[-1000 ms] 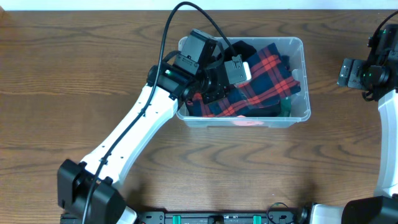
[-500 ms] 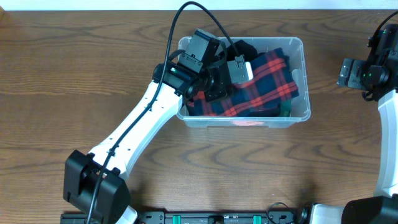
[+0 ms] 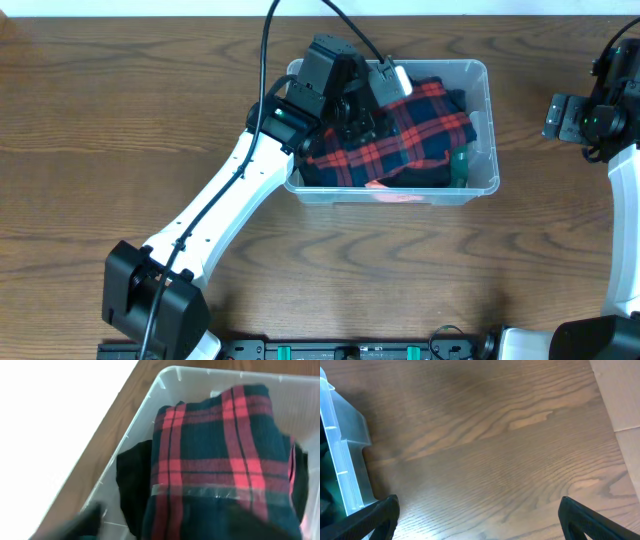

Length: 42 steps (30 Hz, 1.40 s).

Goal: Pack container
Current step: 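Press the plaid shirt down inside the container with the left gripper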

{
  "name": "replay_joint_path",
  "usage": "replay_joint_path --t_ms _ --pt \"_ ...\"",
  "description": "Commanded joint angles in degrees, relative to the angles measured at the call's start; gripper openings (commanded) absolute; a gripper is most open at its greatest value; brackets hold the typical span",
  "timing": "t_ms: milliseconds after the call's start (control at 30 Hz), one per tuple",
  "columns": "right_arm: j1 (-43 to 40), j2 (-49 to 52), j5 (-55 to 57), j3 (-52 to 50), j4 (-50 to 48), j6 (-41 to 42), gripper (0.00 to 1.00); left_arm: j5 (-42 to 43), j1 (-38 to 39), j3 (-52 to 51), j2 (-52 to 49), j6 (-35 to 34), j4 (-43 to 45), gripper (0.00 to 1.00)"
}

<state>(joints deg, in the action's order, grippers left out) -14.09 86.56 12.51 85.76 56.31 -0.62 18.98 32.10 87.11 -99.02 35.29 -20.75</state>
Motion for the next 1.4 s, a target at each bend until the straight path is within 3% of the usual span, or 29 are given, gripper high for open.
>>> replay_joint_path --t_ms 0,100,300,733,1000,1367 --pt "-0.11 0.07 0.76 0.37 0.09 0.59 0.99 -0.63 0.24 0.50 0.55 -7.96 0.31 0.28" --pt "-0.11 0.07 0.76 0.37 0.09 0.57 0.99 -0.63 0.24 0.48 0.52 -12.79 0.37 0.15" --pt "-0.11 0.07 0.76 0.37 0.07 0.59 0.99 0.00 0.44 0.33 -1.03 -15.10 1.79 0.06" --pt "-0.11 0.07 0.76 0.37 0.07 0.59 0.99 20.61 0.87 0.33 -13.81 -15.06 8.07 0.06" --pt "-0.11 0.07 0.76 0.37 0.09 0.59 0.99 25.09 0.87 0.33 -25.18 -15.06 7.58 0.06" --pt "-0.11 0.07 0.76 0.37 0.07 0.59 0.99 28.41 -1.29 0.42 -17.29 -15.08 8.22 0.06"
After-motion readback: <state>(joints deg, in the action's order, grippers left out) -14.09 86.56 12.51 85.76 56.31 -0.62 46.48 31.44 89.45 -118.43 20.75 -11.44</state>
